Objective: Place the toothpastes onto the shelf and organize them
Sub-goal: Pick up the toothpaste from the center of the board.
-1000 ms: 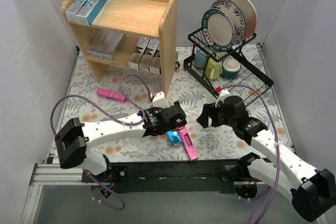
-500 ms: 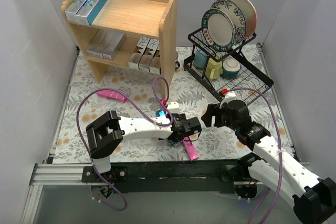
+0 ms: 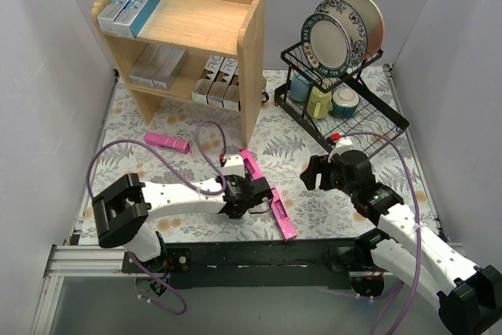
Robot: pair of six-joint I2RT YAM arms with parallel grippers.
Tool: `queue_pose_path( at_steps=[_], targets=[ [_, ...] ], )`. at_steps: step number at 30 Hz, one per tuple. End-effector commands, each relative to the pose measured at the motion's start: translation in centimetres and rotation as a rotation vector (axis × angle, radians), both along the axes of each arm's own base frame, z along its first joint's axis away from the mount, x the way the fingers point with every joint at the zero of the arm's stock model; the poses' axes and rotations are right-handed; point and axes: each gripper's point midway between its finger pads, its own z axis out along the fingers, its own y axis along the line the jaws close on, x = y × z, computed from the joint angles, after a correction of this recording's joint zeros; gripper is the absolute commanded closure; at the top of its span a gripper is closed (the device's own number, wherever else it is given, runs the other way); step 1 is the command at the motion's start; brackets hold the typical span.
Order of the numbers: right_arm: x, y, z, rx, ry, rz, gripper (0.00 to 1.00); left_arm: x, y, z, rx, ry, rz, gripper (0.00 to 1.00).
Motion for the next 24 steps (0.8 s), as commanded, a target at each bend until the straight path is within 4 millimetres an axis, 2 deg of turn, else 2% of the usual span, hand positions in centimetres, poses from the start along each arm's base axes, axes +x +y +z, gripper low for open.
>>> queue_pose_path(
  at_steps=[1, 2, 3, 4, 5, 6, 8, 11, 12, 15, 18, 22, 24],
  targets=[
    [0.6, 0.7, 0.9, 0.034, -0.038, 0.008, 0.18, 3.0, 1.0, 1.7, -0.084, -0.117, -0.049, 0.48],
    [0.6, 0.8, 0.9, 0.037, -0.036, 0.011, 0.18, 3.3, 1.3, 2.3, -0.097, -0.136, -0.087, 0.49],
    [0.6, 0.8, 0.9, 0.039, -0.036, 0.011, 0.18, 4.2, 1.9, 1.7, -0.122, -0.152, -0.083, 0.49],
    [0.6, 0.8, 0.9, 0.041, -0.037, 0.01, 0.18, 4.2, 2.0, 1.6, -0.148, -0.139, -0.099, 0.49],
    [0.6, 0.8, 1.0, 0.043, -0.038, 0.011, 0.18, 5.1, 2.9, 1.6, -0.143, -0.147, -0.097, 0.5],
    [0.7, 0.8, 1.0, 0.045, -0.04, 0.009, 0.18, 5.5, 2.9, 2.3, -0.166, -0.173, -0.1, 0.5],
    [0.6, 0.8, 1.0, 0.046, -0.039, 0.01, 0.18, 5.9, 3.9, 2.2, -0.132, -0.198, -0.1, 0.5],
    [0.8, 0.9, 1.2, 0.051, -0.045, 0.008, 0.18, 6.2, 3.8, 2.6, -0.106, -0.201, -0.14, 0.46],
    [0.7, 0.9, 1.1, 0.049, -0.042, 0.008, 0.18, 5.9, 3.7, 2.5, -0.1, -0.183, -0.157, 0.39],
    [0.7, 0.9, 1.3, 0.053, -0.047, 0.009, 0.18, 4.5, 4.2, 2.1, -0.111, -0.124, -0.162, 0.27],
    [0.7, 0.8, 1.1, 0.057, -0.05, 0.006, 0.18, 2.9, 5.1, 1.6, -0.116, -0.07, -0.095, 0.22],
    [0.4, 1.4, 1.1, 0.075, -0.043, 0.034, 0.18, 0.9, 4.8, 0.9, -0.087, -0.039, -0.069, 0.19],
    [0.4, 1.5, 1.1, 0.072, -0.039, 0.038, 0.18, 0.0, 4.7, -0.2, -0.042, -0.015, -0.067, 0.19]
  ],
)
